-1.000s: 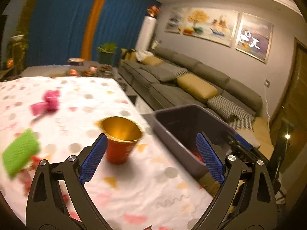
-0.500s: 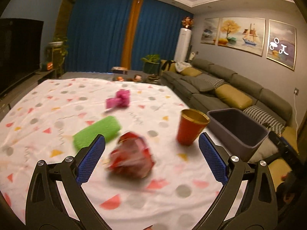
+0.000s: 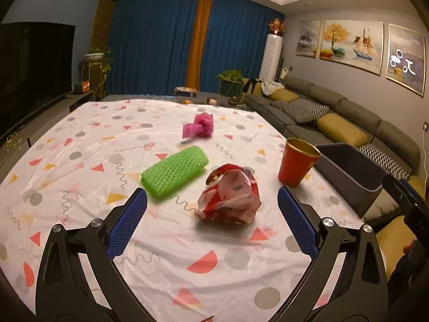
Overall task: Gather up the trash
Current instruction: 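Move both open tools back over the table, then grasp the red snack bag with the left tool while the right tool grasps the second red cup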
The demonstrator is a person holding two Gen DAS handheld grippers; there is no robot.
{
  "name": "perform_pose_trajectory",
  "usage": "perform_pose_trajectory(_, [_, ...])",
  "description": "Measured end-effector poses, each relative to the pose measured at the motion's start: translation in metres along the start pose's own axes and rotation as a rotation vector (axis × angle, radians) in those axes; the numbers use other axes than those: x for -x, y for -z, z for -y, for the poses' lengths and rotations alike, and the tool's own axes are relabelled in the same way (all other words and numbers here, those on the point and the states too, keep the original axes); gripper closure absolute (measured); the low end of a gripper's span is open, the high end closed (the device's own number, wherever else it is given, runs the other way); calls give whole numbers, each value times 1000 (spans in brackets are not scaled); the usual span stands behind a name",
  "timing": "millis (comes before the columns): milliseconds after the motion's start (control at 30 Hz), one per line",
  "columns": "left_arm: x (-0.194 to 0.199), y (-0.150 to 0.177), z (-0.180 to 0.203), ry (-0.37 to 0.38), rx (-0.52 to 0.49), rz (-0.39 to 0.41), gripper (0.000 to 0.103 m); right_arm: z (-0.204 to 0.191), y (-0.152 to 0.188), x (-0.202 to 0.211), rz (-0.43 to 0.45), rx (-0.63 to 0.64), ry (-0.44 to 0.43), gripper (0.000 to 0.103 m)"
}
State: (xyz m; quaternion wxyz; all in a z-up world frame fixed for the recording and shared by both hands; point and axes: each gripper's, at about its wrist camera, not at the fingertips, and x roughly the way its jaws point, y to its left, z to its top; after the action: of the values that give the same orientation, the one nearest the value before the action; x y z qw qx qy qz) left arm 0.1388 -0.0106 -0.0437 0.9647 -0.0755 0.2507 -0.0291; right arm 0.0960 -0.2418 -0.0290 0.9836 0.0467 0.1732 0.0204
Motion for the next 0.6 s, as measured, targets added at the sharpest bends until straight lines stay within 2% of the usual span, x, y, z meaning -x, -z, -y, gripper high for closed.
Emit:
perform_pose_trajectory(233, [-32,2,13,8,-37,-56,7,-6,-3,-16,-15,2,-16,16])
perform_pose_trajectory(600, [-81,-2,17,20,5,-151,7,-17,-13,-64,-60,23,-54,16])
